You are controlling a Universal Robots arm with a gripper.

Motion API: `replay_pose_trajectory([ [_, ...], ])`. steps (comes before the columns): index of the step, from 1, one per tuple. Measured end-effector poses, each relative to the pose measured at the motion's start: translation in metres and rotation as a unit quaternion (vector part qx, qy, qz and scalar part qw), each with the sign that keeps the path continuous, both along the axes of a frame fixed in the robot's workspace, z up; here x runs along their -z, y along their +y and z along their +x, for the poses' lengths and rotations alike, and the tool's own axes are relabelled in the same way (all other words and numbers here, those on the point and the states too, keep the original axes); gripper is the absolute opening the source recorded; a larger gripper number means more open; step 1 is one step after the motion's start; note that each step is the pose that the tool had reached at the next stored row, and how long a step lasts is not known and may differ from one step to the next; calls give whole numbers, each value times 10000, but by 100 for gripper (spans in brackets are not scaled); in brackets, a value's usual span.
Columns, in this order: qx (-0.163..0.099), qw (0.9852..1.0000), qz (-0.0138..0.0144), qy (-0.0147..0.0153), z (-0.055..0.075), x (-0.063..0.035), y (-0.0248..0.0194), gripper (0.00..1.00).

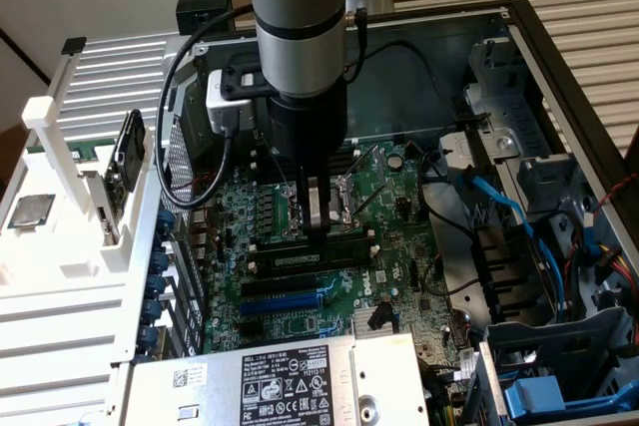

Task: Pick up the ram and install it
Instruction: 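Press down the ram until it locks into place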

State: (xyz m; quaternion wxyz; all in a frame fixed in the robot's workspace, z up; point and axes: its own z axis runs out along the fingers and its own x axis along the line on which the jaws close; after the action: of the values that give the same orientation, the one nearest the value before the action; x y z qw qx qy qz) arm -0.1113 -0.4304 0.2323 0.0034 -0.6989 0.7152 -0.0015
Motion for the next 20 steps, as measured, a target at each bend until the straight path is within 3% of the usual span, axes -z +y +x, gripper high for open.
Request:
replay_pose_trajectory([
  [12,-3,10000,10,0,2,10,-10,11],
  [20,-2,10000,91,0,1,9,-40,11],
])
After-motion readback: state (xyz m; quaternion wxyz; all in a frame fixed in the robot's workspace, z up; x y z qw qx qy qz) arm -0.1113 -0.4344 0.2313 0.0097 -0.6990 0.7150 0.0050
